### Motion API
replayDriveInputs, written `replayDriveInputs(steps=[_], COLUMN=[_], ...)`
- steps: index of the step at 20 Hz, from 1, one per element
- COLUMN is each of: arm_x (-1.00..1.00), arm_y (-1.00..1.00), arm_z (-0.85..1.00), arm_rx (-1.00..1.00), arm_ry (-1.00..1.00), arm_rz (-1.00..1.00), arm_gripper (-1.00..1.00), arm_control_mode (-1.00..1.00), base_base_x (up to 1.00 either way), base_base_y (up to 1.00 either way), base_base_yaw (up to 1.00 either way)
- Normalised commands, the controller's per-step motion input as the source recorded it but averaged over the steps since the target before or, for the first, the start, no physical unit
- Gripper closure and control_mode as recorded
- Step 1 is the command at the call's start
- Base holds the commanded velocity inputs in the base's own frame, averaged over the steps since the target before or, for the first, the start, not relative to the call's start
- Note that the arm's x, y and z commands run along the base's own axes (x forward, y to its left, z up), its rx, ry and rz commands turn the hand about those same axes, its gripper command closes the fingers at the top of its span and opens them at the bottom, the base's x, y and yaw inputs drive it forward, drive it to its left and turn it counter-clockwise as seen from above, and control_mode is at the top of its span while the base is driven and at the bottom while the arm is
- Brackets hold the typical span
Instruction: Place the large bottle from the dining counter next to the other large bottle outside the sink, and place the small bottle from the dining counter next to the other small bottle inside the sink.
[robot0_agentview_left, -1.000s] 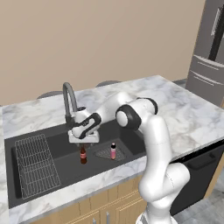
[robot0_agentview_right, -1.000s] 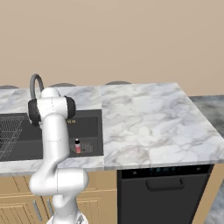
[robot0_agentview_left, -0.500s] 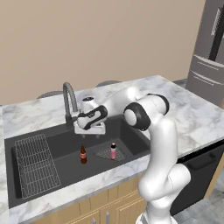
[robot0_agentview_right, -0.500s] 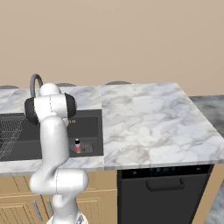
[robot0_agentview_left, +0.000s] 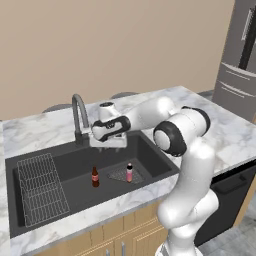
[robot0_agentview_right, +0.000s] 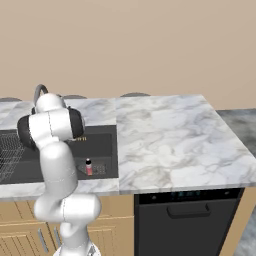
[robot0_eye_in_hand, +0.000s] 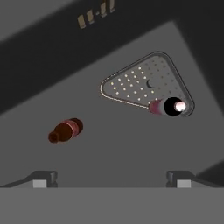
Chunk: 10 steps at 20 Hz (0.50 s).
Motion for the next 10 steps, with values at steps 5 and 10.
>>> replayDriveInputs(steps=[5,10], arm_x=[-0.51,-0.45], arm_y=[-0.31,-0.44], arm_z=[0.57,0.51], arm_rx=[0.01,0.02], arm_ry=[-0.1,-0.12], arm_rz=[0.0,0.0], arm_gripper=[-1.0,-1.0], arm_control_mode=[-1.0,-1.0], base_base_x=[0.0,0.0], base_base_y=[0.0,0.0], base_base_yaw=[0.0,0.0])
